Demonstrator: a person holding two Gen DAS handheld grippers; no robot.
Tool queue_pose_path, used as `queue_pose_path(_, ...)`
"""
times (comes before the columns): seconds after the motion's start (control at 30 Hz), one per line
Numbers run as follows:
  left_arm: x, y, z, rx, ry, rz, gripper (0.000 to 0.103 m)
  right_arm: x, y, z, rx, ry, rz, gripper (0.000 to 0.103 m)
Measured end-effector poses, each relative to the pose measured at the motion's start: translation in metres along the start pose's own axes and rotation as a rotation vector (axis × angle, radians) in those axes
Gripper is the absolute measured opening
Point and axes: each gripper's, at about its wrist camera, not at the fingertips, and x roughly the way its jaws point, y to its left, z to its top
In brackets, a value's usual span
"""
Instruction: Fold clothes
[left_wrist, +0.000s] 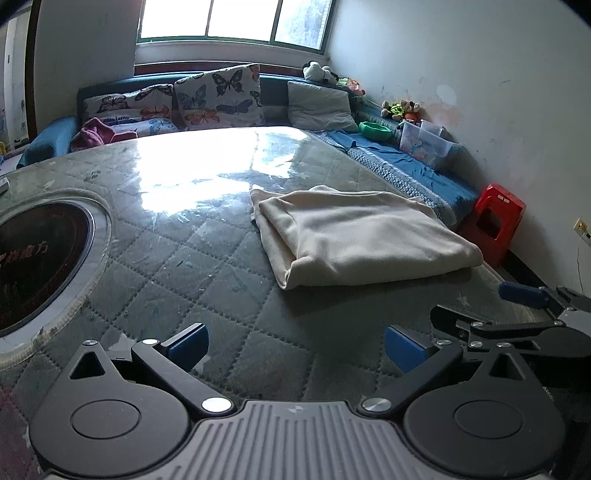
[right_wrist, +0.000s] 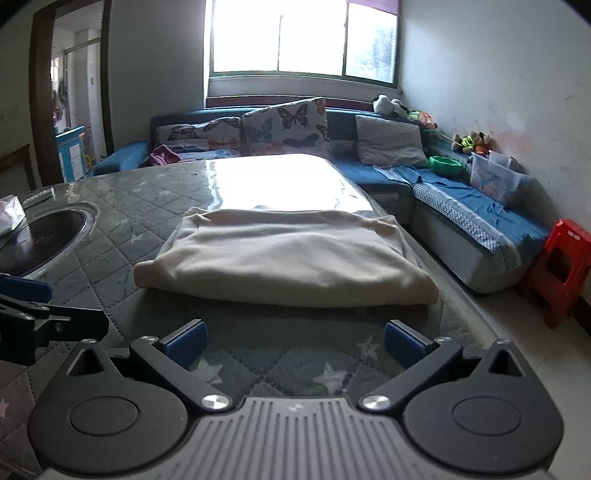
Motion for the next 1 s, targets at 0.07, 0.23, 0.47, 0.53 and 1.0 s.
queue_pose_path(0.07, -0.002, -0.001, -0.001, 0.007, -0.002, 0.005, 0.103, -0.001, 0.000, -0.003, 0.007, 0.005, -0.002, 0.103)
queue_pose_path(0.23, -0.006, -0.004, -0.003, 0.021, -0.002, 0.013, 0.103, -0.002, 0.001, -0.009, 0.026, 0.016, -0.006, 0.103)
queue_pose_path(0.47, -0.012, -0.011, -0.006, 0.050, -0.010, 0.021, 0.103, -0.004, 0.000, -0.012, 0.037, 0.017, -0.016, 0.103)
queue_pose_path(0.53, -0.014, -0.013, -0.006, 0.059, -0.015, 0.022, 0.103, -0.005, -0.002, -0.012, 0.041, 0.015, -0.017, 0.103)
queue_pose_path(1.0, -0.019, -0.021, -0.004, 0.096, -0.022, 0.032, 0.103, -0.007, -0.004, -0.008, 0.052, -0.001, -0.006, 0.103)
